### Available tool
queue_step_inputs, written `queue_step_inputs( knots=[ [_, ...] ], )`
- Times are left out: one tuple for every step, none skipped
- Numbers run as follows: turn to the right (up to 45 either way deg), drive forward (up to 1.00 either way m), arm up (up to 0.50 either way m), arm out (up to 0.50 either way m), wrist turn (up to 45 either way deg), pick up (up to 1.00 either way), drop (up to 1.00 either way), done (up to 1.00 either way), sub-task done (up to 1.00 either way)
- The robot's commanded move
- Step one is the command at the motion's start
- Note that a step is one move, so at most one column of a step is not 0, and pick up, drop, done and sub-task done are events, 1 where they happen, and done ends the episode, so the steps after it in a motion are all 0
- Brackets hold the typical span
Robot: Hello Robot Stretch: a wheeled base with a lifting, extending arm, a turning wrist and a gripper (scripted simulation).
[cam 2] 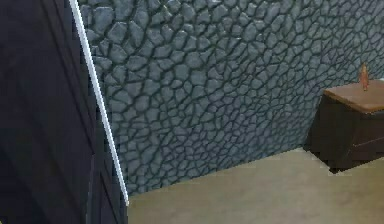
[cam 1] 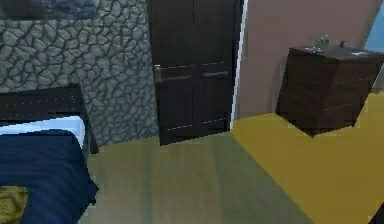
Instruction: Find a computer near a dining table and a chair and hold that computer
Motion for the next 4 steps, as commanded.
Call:
queue_step_inputs(
  knots=[
    [-45.0,0.0,0.0,0.0,0.0,0.0,0.0,0.0,0.0],
    [-18.0,0.0,0.0,0.0,0.0,0.0,0.0,0.0,0.0],
    [0.0,0.2,0.0,0.0,0.0,0.0,0.0,0.0,0.0],
    [45.0,0.0,0.0,0.0,0.0,0.0,0.0,0.0,0.0]
  ],
)
